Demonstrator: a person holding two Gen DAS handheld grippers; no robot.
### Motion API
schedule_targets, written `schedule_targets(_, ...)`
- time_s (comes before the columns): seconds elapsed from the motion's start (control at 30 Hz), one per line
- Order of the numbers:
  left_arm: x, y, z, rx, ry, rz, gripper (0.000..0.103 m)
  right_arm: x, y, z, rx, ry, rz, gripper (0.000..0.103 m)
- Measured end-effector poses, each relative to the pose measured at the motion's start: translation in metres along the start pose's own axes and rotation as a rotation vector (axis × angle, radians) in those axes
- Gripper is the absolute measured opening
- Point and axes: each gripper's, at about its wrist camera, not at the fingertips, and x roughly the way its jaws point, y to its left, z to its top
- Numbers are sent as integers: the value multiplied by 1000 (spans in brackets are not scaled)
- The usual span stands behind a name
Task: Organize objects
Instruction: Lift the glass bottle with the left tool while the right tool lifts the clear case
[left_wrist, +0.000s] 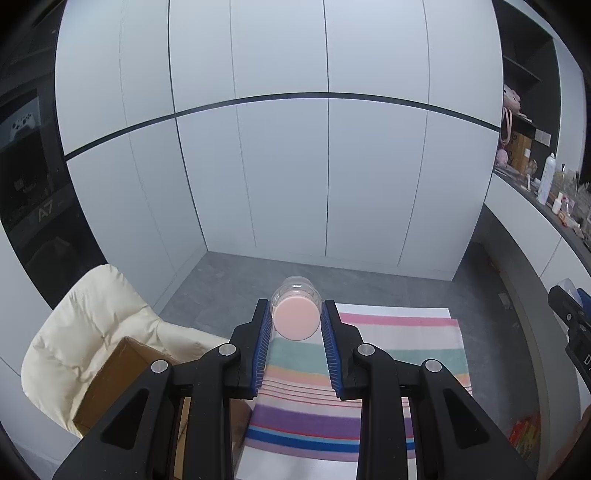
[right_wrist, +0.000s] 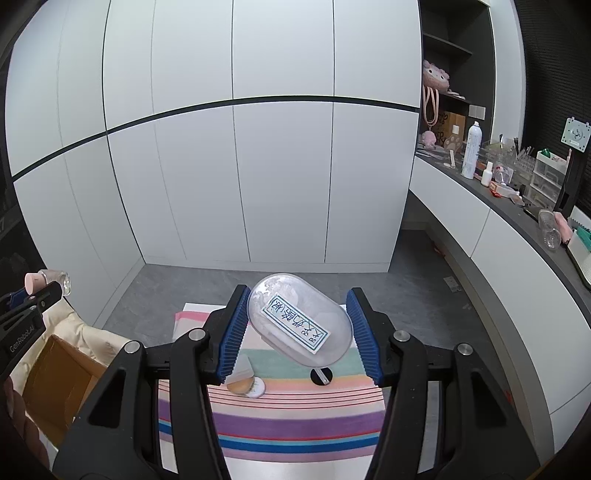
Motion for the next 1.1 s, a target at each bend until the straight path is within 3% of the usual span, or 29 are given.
schedule_targets(0.43,-24,13,-24,-35,16,-21,28,-32,-8,-13,8,-23,-12,56)
schedule_targets(0.8,-58,12,-67,12,27,13,28,-71,-3,-64,1,-6,50,56)
schedule_targets(1.1,-104,11,-90,54,2,-40,28,-108,4,-101,-45,11,113,56)
